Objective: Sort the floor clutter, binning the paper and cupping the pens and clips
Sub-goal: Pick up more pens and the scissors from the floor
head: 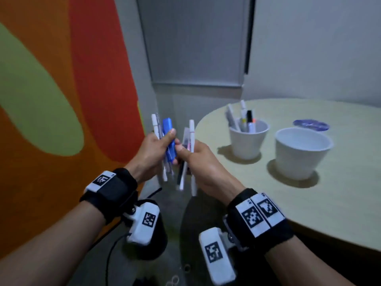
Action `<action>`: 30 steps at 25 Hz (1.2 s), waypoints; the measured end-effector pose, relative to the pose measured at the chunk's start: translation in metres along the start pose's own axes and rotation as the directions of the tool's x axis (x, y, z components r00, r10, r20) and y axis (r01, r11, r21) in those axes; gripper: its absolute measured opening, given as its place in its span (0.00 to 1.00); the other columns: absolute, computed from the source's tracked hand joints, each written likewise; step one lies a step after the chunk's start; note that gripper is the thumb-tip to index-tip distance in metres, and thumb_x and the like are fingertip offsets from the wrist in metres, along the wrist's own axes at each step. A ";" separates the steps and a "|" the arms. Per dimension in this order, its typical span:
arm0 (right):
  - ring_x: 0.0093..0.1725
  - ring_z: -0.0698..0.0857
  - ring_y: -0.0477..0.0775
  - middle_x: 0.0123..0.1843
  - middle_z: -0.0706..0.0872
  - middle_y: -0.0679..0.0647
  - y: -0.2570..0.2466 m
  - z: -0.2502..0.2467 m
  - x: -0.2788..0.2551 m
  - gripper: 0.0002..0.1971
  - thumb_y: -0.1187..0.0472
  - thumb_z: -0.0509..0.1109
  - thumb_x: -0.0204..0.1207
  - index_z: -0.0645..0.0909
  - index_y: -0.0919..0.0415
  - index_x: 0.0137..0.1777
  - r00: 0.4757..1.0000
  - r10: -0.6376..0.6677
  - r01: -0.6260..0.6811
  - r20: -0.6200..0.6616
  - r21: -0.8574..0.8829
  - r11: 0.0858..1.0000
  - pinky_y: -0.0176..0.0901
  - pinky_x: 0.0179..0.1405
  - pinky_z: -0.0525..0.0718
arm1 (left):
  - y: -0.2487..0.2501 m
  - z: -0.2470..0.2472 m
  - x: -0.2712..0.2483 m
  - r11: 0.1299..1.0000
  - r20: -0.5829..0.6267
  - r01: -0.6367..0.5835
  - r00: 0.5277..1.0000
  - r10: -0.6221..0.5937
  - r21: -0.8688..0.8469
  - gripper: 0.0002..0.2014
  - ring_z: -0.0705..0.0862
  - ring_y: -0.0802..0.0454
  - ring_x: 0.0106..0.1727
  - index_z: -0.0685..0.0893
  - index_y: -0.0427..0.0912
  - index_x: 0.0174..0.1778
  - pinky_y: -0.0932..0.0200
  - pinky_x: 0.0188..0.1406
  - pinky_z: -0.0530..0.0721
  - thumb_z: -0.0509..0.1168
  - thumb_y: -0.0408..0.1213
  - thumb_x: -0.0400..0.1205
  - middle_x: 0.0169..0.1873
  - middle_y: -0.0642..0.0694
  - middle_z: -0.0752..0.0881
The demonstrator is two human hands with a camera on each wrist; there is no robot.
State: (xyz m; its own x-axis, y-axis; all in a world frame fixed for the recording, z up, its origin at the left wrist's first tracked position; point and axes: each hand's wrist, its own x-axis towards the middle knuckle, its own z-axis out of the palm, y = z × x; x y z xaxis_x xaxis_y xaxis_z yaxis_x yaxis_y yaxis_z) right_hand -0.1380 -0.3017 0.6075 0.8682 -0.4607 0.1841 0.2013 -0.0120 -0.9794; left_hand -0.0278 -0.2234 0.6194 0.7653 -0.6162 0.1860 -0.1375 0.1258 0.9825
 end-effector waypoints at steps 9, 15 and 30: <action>0.39 0.90 0.49 0.34 0.85 0.57 -0.151 -0.122 -0.014 0.05 0.65 0.63 0.85 0.76 0.67 0.49 0.888 -0.384 0.375 -0.253 -0.083 0.923 0.42 0.47 0.88 | 0.106 0.166 0.019 0.900 -0.210 -0.327 0.939 0.274 -0.288 0.17 0.84 0.49 0.30 0.79 0.26 0.48 0.55 0.34 0.86 0.63 0.40 0.87 0.32 0.38 0.83; 0.42 0.89 0.52 0.43 0.91 0.62 -0.128 -0.215 -0.020 0.09 0.62 0.64 0.85 0.79 0.69 0.54 0.839 -0.298 0.222 -0.455 -0.213 0.951 0.46 0.50 0.84 | 0.085 0.255 0.004 0.912 -0.134 -0.248 0.967 0.215 -0.326 0.15 0.85 0.51 0.36 0.73 0.30 0.59 0.54 0.46 0.90 0.62 0.40 0.87 0.38 0.40 0.83; 0.52 0.84 0.51 0.54 0.85 0.56 -0.092 -0.260 -0.022 0.13 0.60 0.74 0.76 0.81 0.60 0.59 0.808 -0.111 -0.073 -0.579 -0.286 0.955 0.40 0.43 0.80 | 0.041 0.282 0.017 0.990 0.115 -0.078 0.991 0.065 0.115 0.25 0.84 0.46 0.60 0.73 0.49 0.66 0.49 0.61 0.85 0.74 0.37 0.75 0.58 0.45 0.81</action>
State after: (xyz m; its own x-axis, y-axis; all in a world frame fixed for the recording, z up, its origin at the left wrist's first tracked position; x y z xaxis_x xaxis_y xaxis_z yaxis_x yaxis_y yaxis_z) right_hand -0.2936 -0.5210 0.6726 0.4168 -0.8844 0.2102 -0.0011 -0.2318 -0.9728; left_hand -0.1976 -0.4481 0.6656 0.6775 -0.6918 0.2497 -0.2687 0.0832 0.9596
